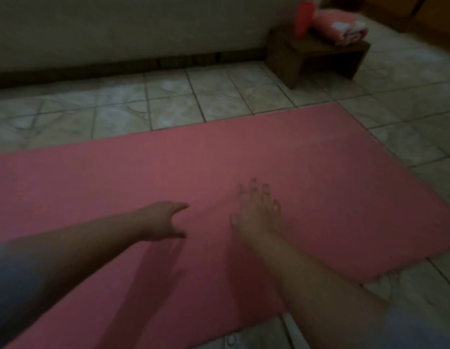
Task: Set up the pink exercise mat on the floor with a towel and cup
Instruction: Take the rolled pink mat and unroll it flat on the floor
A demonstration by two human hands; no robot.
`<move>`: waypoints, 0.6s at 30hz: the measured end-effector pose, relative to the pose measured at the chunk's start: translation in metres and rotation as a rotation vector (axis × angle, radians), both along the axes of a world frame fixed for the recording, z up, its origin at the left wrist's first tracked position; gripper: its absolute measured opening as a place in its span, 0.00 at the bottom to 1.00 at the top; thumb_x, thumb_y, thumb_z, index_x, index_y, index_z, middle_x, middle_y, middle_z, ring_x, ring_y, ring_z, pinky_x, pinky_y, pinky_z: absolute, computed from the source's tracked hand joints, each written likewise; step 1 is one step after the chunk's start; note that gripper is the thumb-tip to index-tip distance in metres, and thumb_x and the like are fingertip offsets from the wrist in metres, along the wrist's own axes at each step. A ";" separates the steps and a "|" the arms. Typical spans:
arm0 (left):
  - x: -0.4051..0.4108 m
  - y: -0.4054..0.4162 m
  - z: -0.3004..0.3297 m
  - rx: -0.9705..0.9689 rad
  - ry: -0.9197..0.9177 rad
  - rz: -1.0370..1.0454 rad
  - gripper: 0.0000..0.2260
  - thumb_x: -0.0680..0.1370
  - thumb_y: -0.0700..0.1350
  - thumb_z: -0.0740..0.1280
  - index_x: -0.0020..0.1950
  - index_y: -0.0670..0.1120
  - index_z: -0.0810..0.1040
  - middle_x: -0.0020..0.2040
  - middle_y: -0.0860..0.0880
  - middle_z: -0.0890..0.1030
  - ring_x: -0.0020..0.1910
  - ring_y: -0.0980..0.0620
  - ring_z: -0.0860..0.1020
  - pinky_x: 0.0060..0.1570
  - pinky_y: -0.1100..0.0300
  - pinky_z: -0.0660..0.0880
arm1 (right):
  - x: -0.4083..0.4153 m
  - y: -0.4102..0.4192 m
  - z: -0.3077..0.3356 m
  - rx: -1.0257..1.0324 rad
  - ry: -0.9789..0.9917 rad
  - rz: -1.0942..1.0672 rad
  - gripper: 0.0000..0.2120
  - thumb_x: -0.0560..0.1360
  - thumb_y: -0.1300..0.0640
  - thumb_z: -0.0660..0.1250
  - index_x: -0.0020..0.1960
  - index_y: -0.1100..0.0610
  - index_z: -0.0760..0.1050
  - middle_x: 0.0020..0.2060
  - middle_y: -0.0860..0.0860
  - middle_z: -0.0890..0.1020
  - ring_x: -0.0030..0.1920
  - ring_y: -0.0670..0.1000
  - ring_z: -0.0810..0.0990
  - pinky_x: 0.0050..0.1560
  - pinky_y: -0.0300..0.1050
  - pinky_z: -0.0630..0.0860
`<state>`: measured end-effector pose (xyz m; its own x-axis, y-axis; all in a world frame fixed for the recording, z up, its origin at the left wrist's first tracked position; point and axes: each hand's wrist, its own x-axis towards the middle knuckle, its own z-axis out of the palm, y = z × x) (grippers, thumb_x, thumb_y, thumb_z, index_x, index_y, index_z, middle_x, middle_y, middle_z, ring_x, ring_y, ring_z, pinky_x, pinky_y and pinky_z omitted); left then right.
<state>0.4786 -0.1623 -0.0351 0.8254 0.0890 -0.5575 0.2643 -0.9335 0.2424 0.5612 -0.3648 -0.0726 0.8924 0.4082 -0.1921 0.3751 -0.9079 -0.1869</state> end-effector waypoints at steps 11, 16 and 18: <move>-0.201 0.103 -0.071 0.026 0.087 0.647 0.47 0.67 0.67 0.68 0.77 0.56 0.44 0.78 0.40 0.43 0.76 0.38 0.46 0.75 0.49 0.49 | -0.094 0.137 -0.025 -0.030 0.398 0.181 0.46 0.69 0.35 0.67 0.75 0.37 0.40 0.77 0.50 0.37 0.76 0.60 0.38 0.67 0.73 0.53; -0.222 0.109 -0.088 0.186 0.214 0.671 0.58 0.51 0.81 0.61 0.72 0.65 0.33 0.77 0.43 0.35 0.75 0.31 0.44 0.72 0.39 0.55 | -0.107 0.112 -0.050 -0.215 0.455 0.135 0.56 0.58 0.26 0.67 0.73 0.34 0.35 0.75 0.45 0.30 0.76 0.60 0.34 0.64 0.78 0.50; -0.220 0.104 -0.093 0.184 0.198 0.680 0.60 0.48 0.81 0.60 0.71 0.66 0.32 0.76 0.44 0.33 0.74 0.31 0.43 0.71 0.37 0.56 | -0.107 0.105 -0.056 -0.220 0.438 0.149 0.56 0.57 0.24 0.66 0.72 0.33 0.33 0.74 0.42 0.29 0.76 0.58 0.33 0.63 0.79 0.49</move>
